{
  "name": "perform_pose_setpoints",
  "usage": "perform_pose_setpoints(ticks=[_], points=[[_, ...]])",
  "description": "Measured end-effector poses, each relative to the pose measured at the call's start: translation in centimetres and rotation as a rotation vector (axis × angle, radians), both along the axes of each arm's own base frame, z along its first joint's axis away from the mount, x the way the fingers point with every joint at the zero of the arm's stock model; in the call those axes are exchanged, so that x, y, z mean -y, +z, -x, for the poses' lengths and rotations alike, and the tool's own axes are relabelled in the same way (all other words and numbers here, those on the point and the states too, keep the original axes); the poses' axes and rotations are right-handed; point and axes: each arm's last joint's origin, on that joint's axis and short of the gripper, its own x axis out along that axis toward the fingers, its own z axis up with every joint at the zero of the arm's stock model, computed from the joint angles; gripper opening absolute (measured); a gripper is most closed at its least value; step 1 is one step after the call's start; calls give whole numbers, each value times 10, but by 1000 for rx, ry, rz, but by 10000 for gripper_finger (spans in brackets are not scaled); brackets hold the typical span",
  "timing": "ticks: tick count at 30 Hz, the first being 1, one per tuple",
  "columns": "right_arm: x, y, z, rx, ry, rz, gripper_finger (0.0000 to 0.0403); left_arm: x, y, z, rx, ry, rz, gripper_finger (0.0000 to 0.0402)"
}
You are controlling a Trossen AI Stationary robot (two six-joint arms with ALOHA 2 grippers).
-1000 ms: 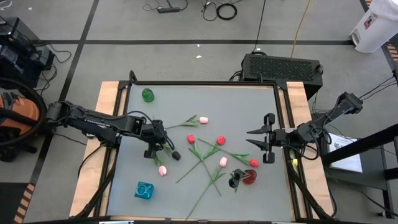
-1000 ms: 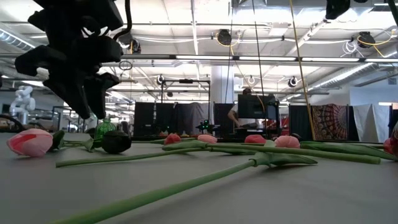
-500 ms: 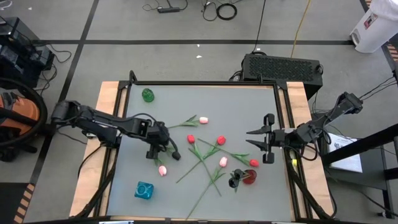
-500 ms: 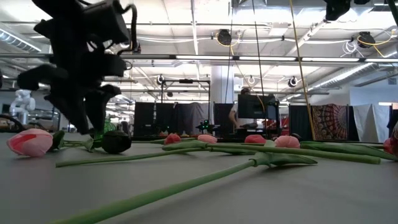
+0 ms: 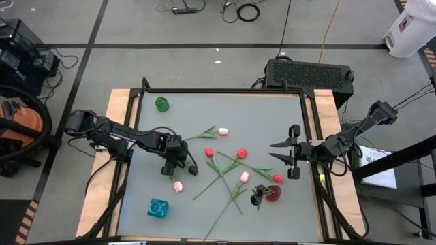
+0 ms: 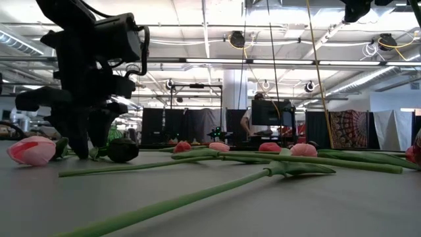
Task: Sort flowers into vase by color
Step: Put the black flower into the red vase
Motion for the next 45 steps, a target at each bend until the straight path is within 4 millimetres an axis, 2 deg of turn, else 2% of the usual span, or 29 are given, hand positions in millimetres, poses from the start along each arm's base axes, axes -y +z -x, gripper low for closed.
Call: perform_pose_setpoints(ticks=[5,19,25,34,45], points=[[0,0,0,0,0,0,121,0,0,0,2,0,0,160],[0,0,0,0,0,0,121,0,0,0,4,2,-7,23],[0,0,0,0,0,0,121,0,5,-5,18,4,-9,12],[0,-1,0,-6,1,-4,121,1,34,-27,122,11,-21,17],[0,-5,0,-39,2,-29,121,-5,98,-60,314,110,-253,17]])
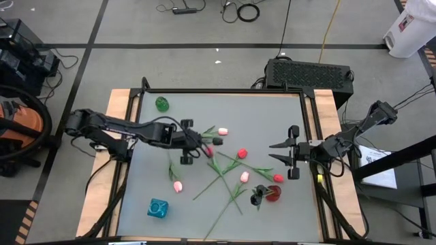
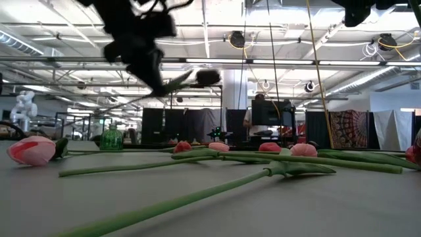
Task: Sort flowers into vase by color
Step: Put the black flower into the red vase
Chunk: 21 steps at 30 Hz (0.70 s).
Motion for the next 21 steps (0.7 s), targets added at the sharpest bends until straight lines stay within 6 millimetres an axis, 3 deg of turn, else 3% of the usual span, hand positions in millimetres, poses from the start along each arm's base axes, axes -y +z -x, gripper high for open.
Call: perform_pose_setpoints(ticks=[5,12,21], points=[[0,0,0,1,0,0,121,-3,37,-13,112,5,-142,18],[0,2,0,17,-1,19,121,-2,88,-34,396,-43,-252,18],[1,15,1,125,-16,82,121,-3,133,-46,829,-46,-294,18]])
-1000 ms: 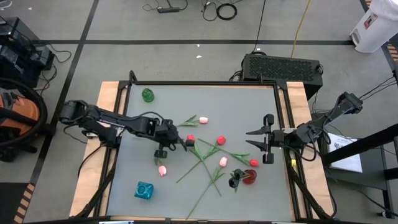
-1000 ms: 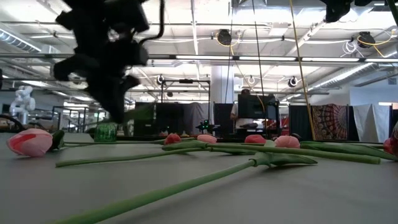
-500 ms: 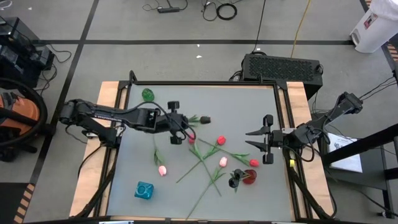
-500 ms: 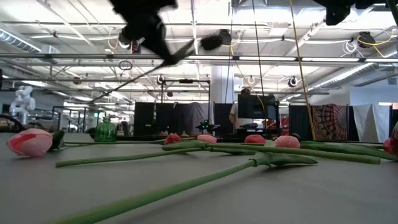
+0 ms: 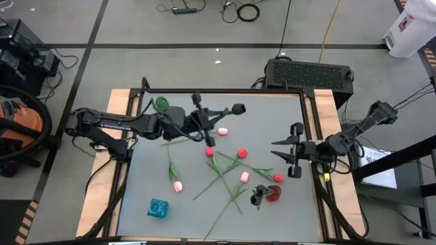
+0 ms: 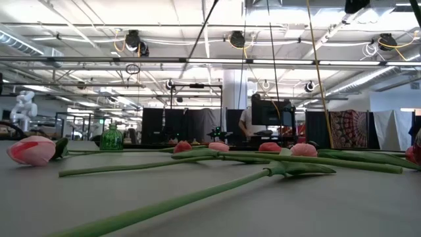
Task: Sort flowers into vase by color
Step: Put the black flower into the red vase
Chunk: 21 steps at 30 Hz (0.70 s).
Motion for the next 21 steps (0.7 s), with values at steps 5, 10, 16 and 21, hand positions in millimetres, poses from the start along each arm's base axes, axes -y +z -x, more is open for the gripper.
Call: perform_pose_setpoints(ticks=[5,10,16,21], points=[[1,8,2,70,-15,29,121,-2,14,-1,146,-57,6,18],[4,12,1,108,-44,32,121,-4,16,-7,237,-107,55,18],[12,12,-2,112,-94,27,121,-10,4,-21,268,-101,123,18],[17,12,-5,113,-134,26,121,-9,-10,-37,291,-103,124,18]])
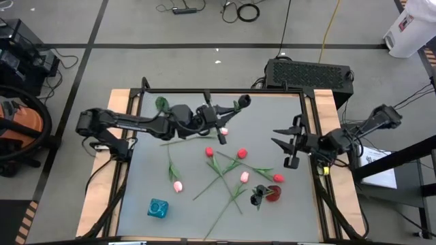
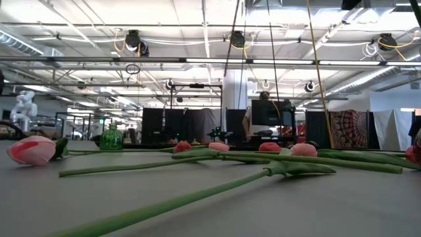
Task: Sort flowers into vase by color
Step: Put the black flower into the red vase
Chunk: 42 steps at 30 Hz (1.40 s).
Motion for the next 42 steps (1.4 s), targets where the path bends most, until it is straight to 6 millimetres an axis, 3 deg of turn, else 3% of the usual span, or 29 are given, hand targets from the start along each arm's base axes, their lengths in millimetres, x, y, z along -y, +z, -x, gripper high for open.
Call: perform_pose_setpoints(ticks=[11,26,30,42], points=[[9,-6,-12,-35,-77,-11,121,-6,-19,-24,147,-37,78,18],[25,-13,-36,21,-171,-160,121,-13,-23,-26,116,-126,143,18],[27,-16,-43,14,-121,-181,121,-13,-26,-27,84,-123,146,18],[32,10,-77,-63,-121,-171,121,-13,-27,-27,80,-123,147,18]])
